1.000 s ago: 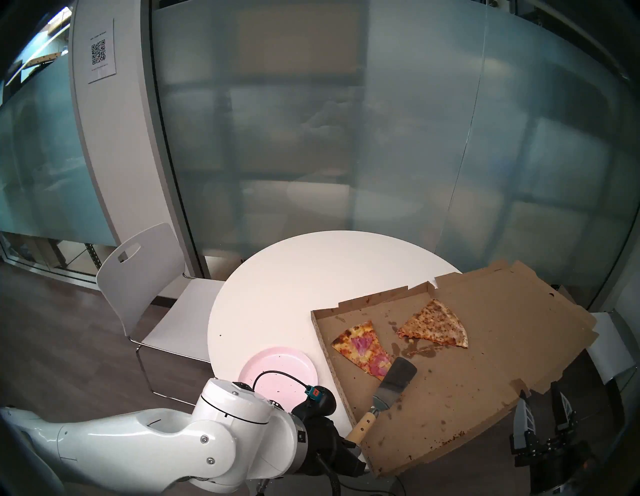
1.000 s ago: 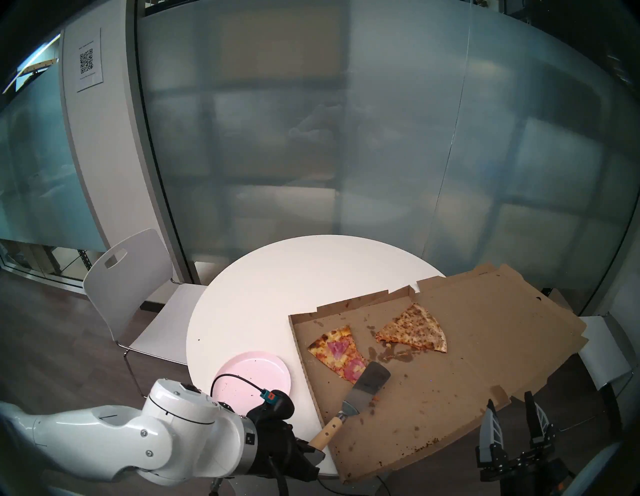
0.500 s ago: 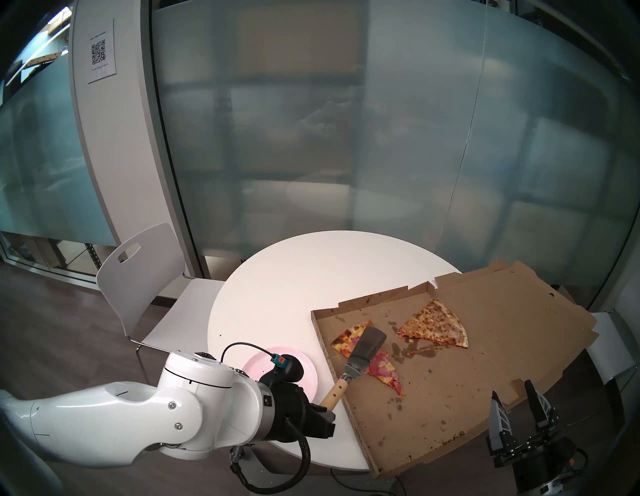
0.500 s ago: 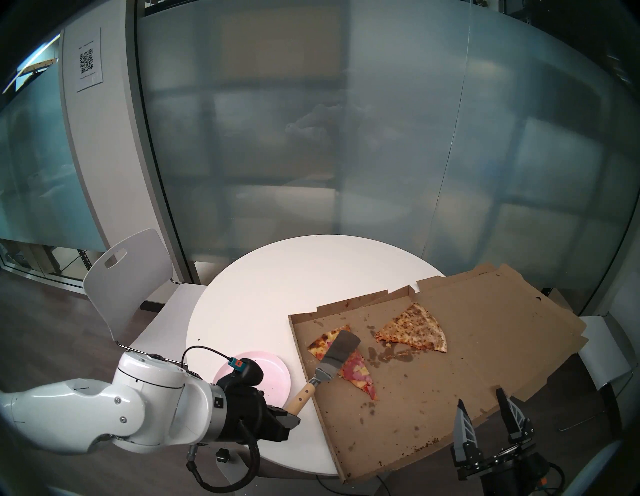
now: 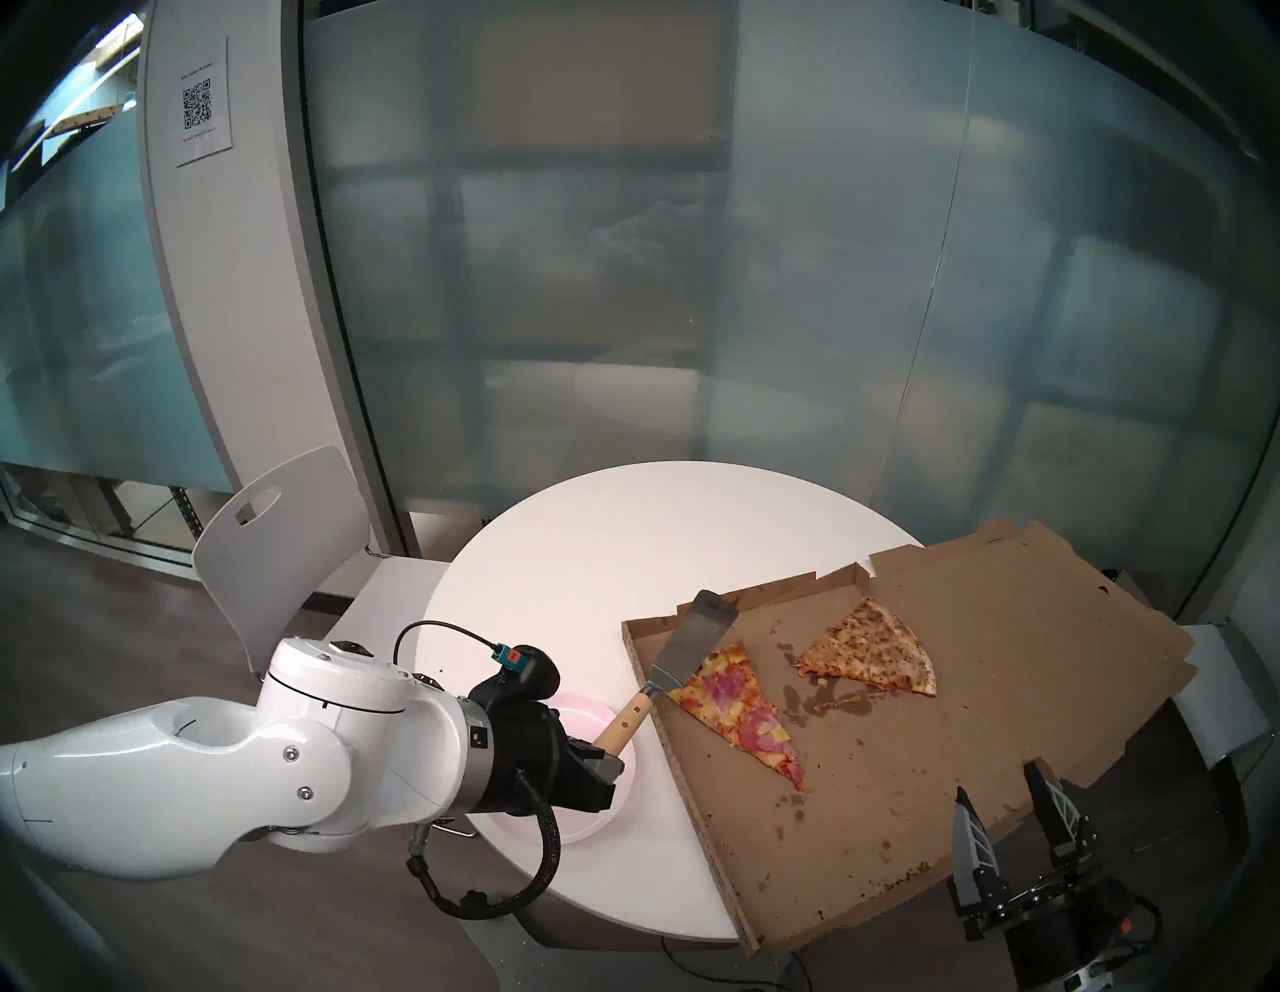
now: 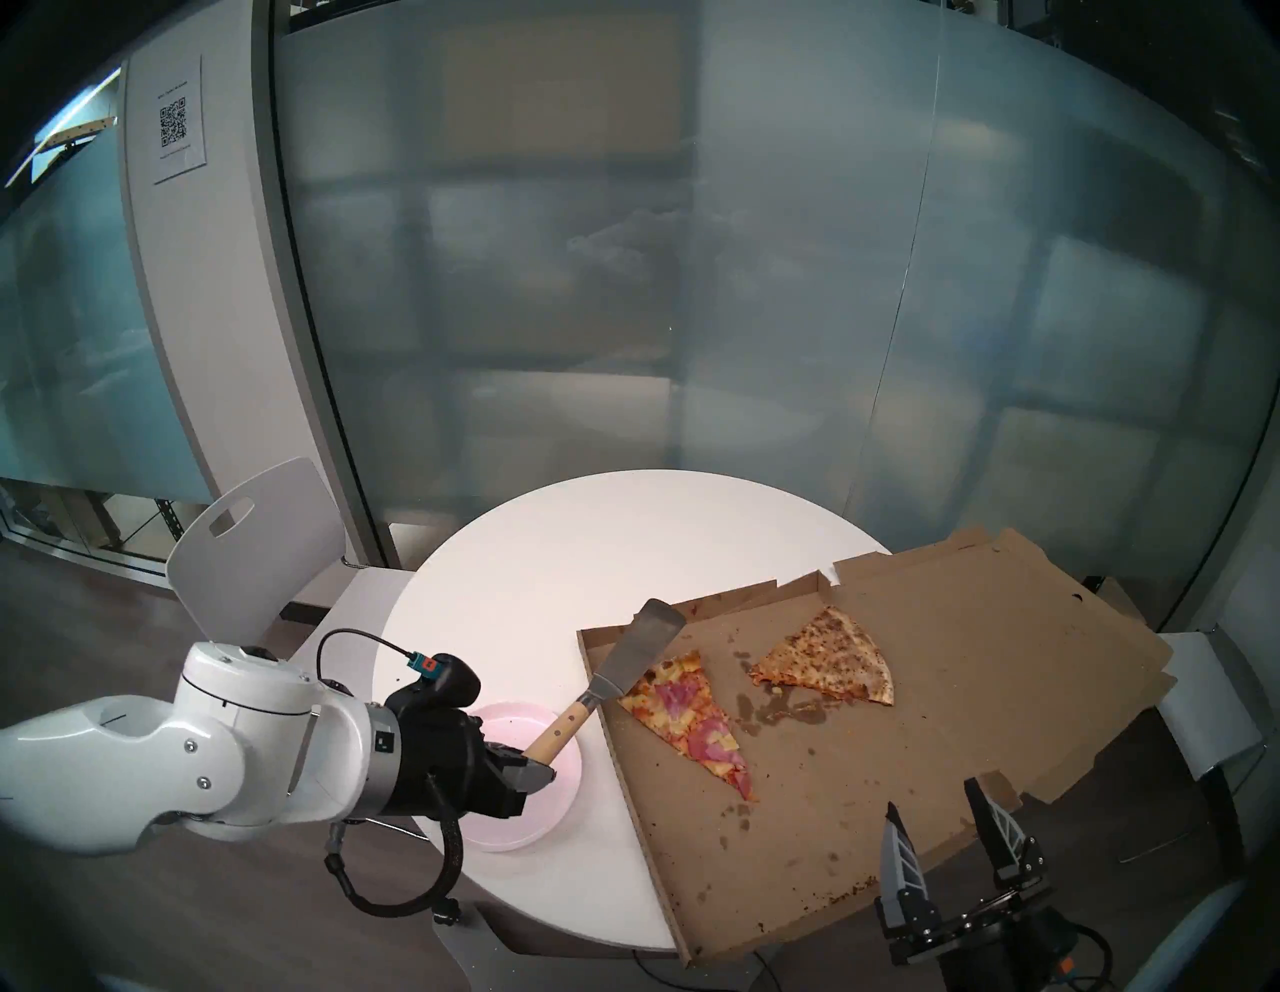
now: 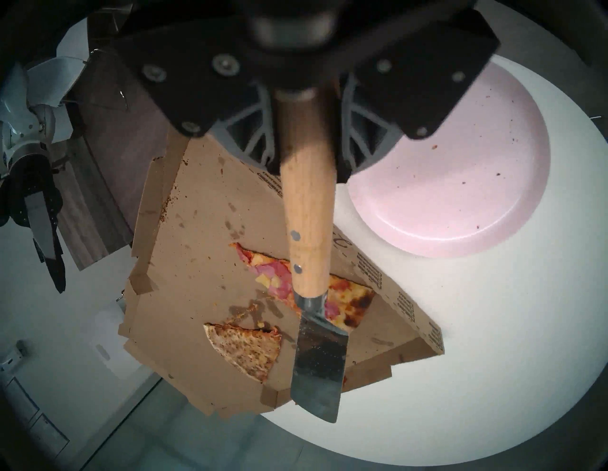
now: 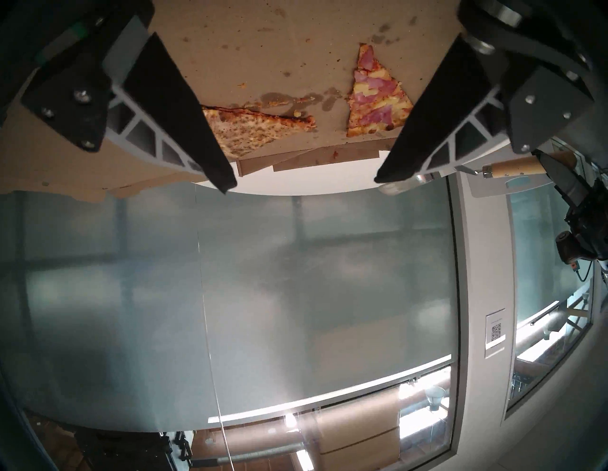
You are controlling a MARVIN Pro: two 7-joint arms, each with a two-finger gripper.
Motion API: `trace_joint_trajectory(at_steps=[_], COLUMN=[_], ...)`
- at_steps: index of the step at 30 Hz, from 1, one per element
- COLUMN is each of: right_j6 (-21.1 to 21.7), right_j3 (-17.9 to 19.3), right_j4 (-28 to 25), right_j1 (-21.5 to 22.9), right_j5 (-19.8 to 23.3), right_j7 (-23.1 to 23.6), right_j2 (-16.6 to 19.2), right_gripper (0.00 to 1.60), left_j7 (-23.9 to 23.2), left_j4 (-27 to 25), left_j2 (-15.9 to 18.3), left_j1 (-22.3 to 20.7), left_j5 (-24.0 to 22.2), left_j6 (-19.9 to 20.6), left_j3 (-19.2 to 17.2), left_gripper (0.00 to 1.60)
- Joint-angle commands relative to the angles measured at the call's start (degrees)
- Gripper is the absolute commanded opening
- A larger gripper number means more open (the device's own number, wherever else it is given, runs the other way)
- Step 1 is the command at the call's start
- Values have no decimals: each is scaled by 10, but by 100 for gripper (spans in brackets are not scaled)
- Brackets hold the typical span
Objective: Put pizza slice onto the plate
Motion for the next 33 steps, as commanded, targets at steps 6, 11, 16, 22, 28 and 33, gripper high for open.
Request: trace_joint_trajectory(at_steps=[6,11,16,22,28,33], right_j6=[26,54,82,106,123,130], right_j3=[-30,-66,-90,-106,-113,-116], right_j4=[-19,-27,-36,-36,-33,-33], right_j1=[9,13,18,20,18,18], right_j5=[-40,-37,-37,-34,-27,-27], right_j7=[1,13,17,18,19,18], right_j2=[2,2,4,2,0,-1], right_gripper=[160,160,160,160,160,160], left_j7=[-90,-103,-98,-88,-90,-102], left_j4=[4,-1,-14,-14,-14,-14], left_j2=[77,84,66,26,-22,-58], left_j1=[24,32,41,44,39,21], left_j5=[37,45,45,62,88,98], left_j6=[-41,-66,-94,-101,-101,-109], left_j3=[-15,-14,-7,10,42,70], left_gripper=[0,0,0,0,0,0])
